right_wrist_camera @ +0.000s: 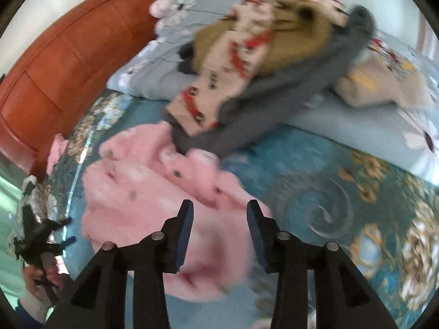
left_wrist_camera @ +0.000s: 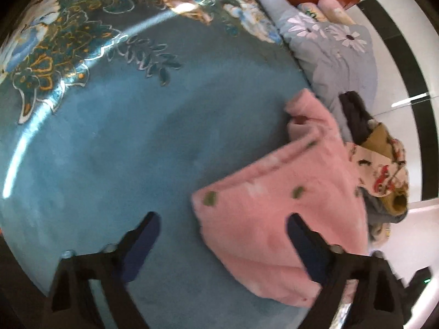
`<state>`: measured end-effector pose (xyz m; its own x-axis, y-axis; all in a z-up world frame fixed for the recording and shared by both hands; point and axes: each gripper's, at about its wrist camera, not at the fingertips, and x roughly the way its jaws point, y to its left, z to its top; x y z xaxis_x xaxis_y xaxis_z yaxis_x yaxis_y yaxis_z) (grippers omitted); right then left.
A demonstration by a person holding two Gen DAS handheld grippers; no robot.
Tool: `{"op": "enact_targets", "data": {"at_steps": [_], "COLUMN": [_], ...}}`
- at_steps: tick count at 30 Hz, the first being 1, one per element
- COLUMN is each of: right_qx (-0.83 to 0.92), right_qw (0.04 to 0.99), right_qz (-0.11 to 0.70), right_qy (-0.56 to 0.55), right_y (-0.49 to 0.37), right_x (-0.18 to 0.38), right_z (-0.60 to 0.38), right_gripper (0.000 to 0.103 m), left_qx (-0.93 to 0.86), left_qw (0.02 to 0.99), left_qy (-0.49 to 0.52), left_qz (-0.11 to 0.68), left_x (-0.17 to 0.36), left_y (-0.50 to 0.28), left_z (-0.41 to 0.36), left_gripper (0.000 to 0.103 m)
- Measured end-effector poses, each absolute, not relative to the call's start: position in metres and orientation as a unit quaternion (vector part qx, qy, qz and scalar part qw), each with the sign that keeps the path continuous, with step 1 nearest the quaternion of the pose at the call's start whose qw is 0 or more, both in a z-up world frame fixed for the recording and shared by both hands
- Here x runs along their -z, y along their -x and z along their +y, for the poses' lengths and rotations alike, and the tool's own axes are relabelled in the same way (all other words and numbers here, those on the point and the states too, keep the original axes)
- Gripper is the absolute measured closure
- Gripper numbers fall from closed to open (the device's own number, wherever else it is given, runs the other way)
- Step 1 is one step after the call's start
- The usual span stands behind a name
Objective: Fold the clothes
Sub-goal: 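Grasp the pink garment edge with the left gripper while the right gripper grasps another edge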
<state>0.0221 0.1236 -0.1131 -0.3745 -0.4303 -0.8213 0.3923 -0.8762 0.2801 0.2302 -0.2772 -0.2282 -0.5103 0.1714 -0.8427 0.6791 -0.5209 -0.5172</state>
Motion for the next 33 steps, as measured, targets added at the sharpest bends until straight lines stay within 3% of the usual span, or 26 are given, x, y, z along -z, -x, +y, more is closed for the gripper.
{"op": "enact_targets", "data": {"at_steps": [5,10,16,17,18,19,20,21,23,25,33], "right_qx": [0.827,0.784,0.747,0.748,0.75,0.753,0.755,0.758,0.762,0.772,0.833], "right_qw": [0.295,0.304,0.254,0.247,0.243,0.241,0.239,0.237,0.241,0.238,0.139], "right_qz": [-0.011,-0.039,-0.055,-0.053,-0.054,-0.056,-0.057,-0.059,-0.075,-0.096,-0.176], "right_qy": [-0.479,-0.539,-0.612,-0.614,-0.613,-0.61,-0.607,-0.605,-0.596,-0.582,-0.506], "right_y": [0.012,0.074,0.108,0.107,0.105,0.103,0.101,0.099,0.096,0.09,0.046], "right_x": [0.114,0.156,0.205,0.206,0.205,0.203,0.2,0.197,0.186,0.172,0.127], "right_z": [0.066,-0.011,-0.06,-0.063,-0.064,-0.063,-0.062,-0.061,-0.054,-0.034,0.12], "right_gripper": [0.059,0.058,0.058,0.059,0.068,0.087,0.092,0.092,0.093,0.095,0.096], "left_qx": [0.737,0.718,0.71,0.705,0.698,0.692,0.69,0.689,0.69,0.697,0.757], "left_qw": [0.16,0.132,0.127,0.132,0.139,0.141,0.138,0.138,0.144,0.154,0.206], "left_qy": [-0.455,-0.479,-0.474,-0.471,-0.47,-0.469,-0.466,-0.467,-0.47,-0.472,-0.37], "left_qz": [0.474,0.488,0.505,0.514,0.522,0.53,0.536,0.537,0.531,0.518,0.497], "left_x": [0.239,0.257,0.261,0.262,0.263,0.264,0.264,0.264,0.261,0.256,0.187], "left_y": [-0.223,-0.217,-0.212,-0.213,-0.213,-0.213,-0.212,-0.212,-0.209,-0.207,-0.235], "left_z": [-0.286,-0.277,-0.28,-0.282,-0.285,-0.287,-0.289,-0.289,-0.287,-0.284,-0.308], "left_gripper": [0.015,0.015,0.016,0.022,0.026,0.032,0.042,0.046,0.067,0.081,0.087]}}
